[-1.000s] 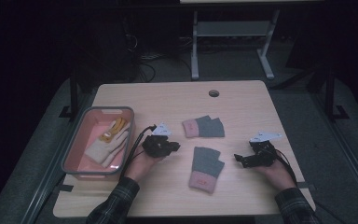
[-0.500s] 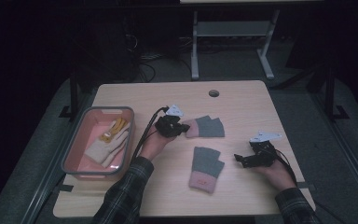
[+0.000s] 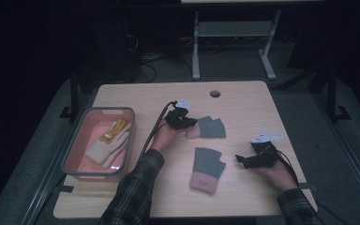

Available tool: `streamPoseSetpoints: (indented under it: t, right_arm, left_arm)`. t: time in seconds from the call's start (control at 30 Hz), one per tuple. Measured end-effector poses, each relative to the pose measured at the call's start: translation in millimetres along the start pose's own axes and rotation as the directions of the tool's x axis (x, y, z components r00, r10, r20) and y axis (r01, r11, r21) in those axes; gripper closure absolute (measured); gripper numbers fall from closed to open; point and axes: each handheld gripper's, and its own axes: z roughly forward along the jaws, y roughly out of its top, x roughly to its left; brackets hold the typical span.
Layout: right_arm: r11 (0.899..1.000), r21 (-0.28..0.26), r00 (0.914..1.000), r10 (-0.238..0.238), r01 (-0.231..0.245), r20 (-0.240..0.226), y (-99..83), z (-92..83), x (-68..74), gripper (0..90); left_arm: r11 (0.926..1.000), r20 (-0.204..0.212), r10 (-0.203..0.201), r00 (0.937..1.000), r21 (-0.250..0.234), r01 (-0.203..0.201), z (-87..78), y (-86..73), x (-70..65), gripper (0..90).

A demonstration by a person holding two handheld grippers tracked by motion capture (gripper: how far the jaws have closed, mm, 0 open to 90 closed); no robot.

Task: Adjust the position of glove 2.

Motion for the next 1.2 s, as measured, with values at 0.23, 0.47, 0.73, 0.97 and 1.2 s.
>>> streamPoseSetpoints:
  t: [0.23, 0.47, 0.73, 0.97, 1.2]
  right_arm:
    - [1.0, 0.001, 1.0, 0.002, -0.002, 0.0, 0.0, 0.0, 0.1, 10.6]
    - [1.0, 0.0, 1.0, 0.002, -0.002, -0.001, 0.0, 0.0, 0.2, 10.6]
    - [1.0, 0.0, 1.0, 0.003, -0.003, -0.001, 0.0, 0.1, 0.2, 10.6]
    - [1.0, -0.002, 1.0, 0.006, -0.005, 0.002, -0.1, 0.2, 0.5, 10.6]
    - [1.0, -0.003, 0.9999, 0.011, -0.011, 0.001, 0.0, 0.2, 1.0, 10.6]
  left_arm:
    - [0.9979, -0.018, -0.015, 0.9997, 0.063, 0.016, 6.0, -5.2, 0.5, 89.6]
    - [0.9953, -0.052, -0.051, 0.9973, 0.079, 0.055, -11.3, -18.0, -0.8, 89.6]
    - [0.99, -0.083, -0.108, 0.9907, 0.083, 0.114, -43.4, -44.6, -9.0, 89.7]
    - [0.9846, -0.115, -0.134, 0.9843, 0.097, 0.145, -67.2, -62.9, -23.6, 89.6]
    - [0.9829, -0.114, -0.136, 0.9842, 0.109, 0.148, -83.8, -77.3, -43.9, 89.6]
